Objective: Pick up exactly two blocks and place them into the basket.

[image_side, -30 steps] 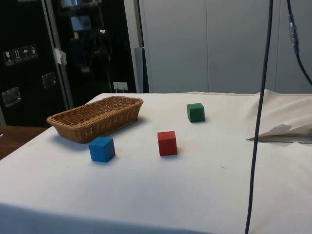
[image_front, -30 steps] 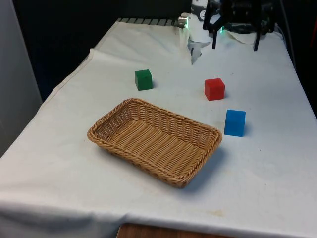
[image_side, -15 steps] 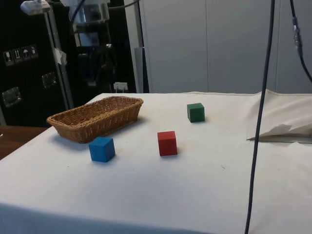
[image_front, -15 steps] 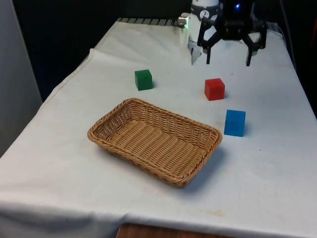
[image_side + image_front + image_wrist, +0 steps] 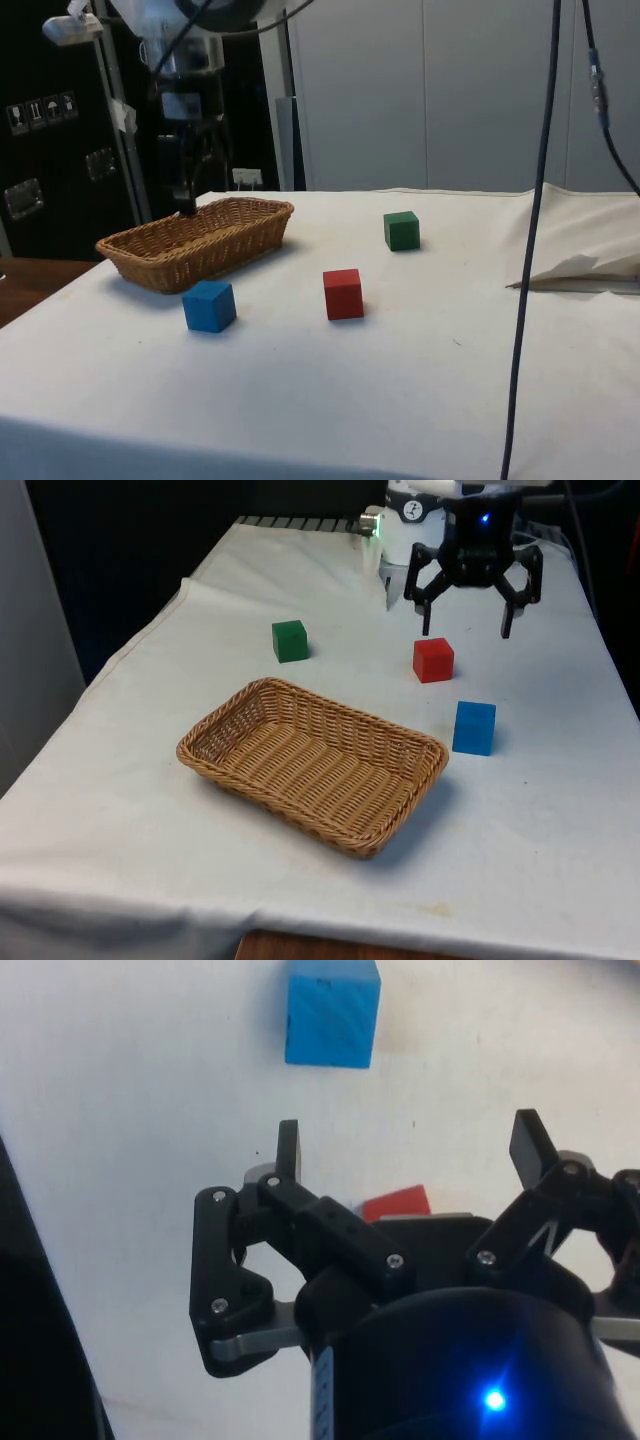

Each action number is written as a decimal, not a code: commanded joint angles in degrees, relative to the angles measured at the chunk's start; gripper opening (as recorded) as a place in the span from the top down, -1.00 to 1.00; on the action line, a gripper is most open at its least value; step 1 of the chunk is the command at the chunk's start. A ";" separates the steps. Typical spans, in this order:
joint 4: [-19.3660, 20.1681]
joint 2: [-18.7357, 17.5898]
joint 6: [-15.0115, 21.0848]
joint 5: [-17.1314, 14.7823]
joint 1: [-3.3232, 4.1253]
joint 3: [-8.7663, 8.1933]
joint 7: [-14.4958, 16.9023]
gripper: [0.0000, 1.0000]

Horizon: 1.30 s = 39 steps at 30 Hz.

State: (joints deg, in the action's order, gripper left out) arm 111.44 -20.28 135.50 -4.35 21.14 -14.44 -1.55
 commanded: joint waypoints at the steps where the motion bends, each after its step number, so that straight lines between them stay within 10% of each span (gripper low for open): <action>1: 0.34 -0.29 1.38 -1.03 -0.29 0.52 0.80 -1.00; 39: -2.86 -11.92 7.68 -15.93 -0.74 2.06 7.62 -1.00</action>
State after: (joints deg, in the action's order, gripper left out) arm 108.75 -31.63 142.32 -18.96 21.03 -13.29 4.98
